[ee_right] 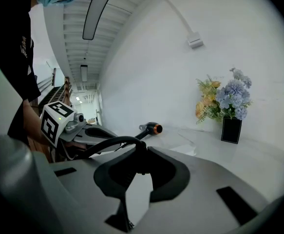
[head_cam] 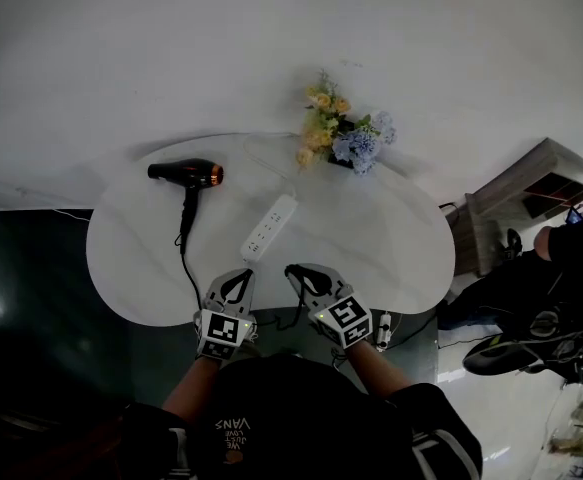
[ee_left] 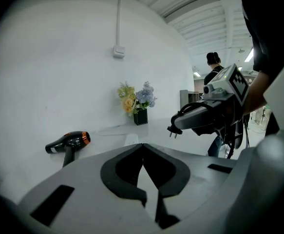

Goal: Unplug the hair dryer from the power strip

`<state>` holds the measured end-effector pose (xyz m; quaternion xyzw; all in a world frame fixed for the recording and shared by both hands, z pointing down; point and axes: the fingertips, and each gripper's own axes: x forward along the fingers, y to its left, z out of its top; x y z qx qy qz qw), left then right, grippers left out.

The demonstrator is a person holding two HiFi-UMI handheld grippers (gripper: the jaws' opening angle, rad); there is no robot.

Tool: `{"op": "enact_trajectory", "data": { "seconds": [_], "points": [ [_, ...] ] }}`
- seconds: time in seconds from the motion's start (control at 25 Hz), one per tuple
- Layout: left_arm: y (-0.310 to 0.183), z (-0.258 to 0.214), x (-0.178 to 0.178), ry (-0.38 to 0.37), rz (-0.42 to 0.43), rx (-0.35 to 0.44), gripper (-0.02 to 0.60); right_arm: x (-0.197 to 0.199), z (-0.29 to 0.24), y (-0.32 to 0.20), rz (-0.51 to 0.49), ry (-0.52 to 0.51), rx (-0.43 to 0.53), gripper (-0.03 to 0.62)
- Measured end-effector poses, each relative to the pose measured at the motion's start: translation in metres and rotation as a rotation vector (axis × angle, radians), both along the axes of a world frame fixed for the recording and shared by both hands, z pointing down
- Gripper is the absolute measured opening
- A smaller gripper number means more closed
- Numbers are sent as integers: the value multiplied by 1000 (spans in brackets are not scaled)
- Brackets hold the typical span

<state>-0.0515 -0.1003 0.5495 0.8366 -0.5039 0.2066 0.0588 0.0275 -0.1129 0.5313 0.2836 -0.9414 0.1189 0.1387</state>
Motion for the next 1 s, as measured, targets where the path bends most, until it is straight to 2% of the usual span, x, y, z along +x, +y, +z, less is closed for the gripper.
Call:
{"op": "enact_trajectory", "data": {
  "seconds": [0.24, 0.56, 0.72, 1.0],
  "points": [
    [29, -15, 14, 44, -52, 32, 18, 19, -9, 27, -16, -12, -2, 72],
    [70, -20, 28, 44, -98, 51, 18, 45, -9, 64, -17, -25, 2, 72],
    [86, -28, 37, 94, -116, 77, 18, 58, -8, 78, -17, -28, 2, 72],
    [106, -34, 43, 109, -155, 85, 18, 76, -7, 92, -13, -33, -5, 72]
  ]
}}
